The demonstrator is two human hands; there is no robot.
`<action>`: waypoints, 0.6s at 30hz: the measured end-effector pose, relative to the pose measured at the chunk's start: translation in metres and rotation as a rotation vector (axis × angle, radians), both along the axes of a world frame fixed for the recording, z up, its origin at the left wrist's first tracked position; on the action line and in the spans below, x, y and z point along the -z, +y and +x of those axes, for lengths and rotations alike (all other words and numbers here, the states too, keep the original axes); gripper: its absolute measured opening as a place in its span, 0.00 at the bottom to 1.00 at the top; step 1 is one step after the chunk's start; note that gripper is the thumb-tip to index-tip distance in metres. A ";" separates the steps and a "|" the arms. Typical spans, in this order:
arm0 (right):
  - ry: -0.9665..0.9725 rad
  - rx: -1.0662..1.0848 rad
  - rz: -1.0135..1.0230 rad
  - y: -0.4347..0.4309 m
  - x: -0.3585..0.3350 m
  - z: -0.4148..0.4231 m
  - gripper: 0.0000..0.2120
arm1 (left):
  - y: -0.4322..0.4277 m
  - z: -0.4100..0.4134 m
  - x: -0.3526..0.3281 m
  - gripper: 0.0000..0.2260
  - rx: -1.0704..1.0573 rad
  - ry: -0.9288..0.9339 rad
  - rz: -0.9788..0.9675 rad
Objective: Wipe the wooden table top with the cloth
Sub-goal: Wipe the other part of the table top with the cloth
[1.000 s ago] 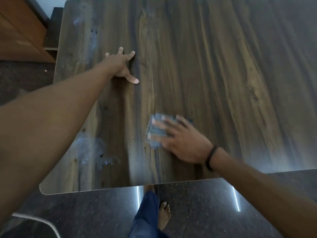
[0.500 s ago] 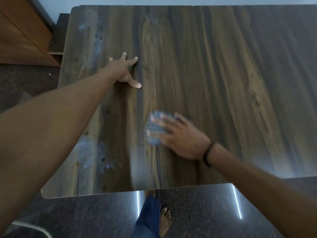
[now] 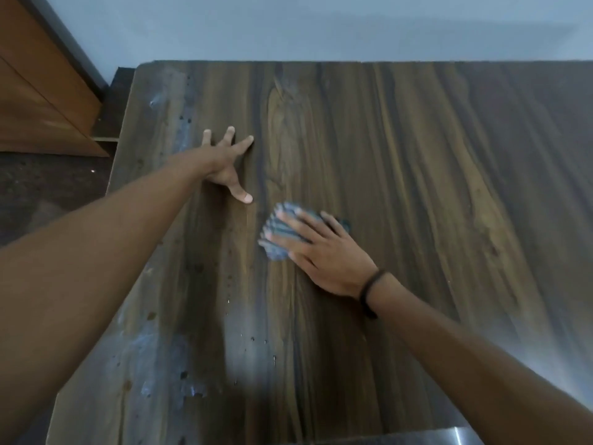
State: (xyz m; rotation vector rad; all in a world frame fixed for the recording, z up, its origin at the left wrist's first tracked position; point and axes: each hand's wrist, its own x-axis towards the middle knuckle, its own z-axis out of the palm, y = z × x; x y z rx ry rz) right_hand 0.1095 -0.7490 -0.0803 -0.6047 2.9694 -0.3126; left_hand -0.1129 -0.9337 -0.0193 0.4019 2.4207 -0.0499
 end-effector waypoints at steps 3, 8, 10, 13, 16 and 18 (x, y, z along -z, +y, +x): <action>0.035 0.113 -0.013 0.031 -0.003 -0.043 0.23 | -0.012 -0.022 -0.002 0.66 -0.002 -0.011 0.021; -0.043 0.254 -0.060 0.005 -0.007 -0.112 0.24 | -0.008 -0.053 -0.009 0.67 -0.016 -0.030 0.060; 0.017 0.053 -0.065 0.009 0.007 -0.079 0.24 | -0.004 -0.064 -0.007 0.67 -0.004 -0.039 0.057; 0.052 0.093 -0.029 0.035 0.004 -0.113 0.23 | 0.001 -0.074 -0.002 0.67 0.016 -0.052 0.024; -0.070 0.346 -0.023 0.029 -0.014 -0.188 0.24 | 0.009 -0.078 0.000 0.68 0.010 -0.076 -0.006; -0.050 0.292 -0.031 0.016 -0.008 -0.189 0.25 | 0.013 -0.081 0.002 0.67 -0.014 -0.073 -0.006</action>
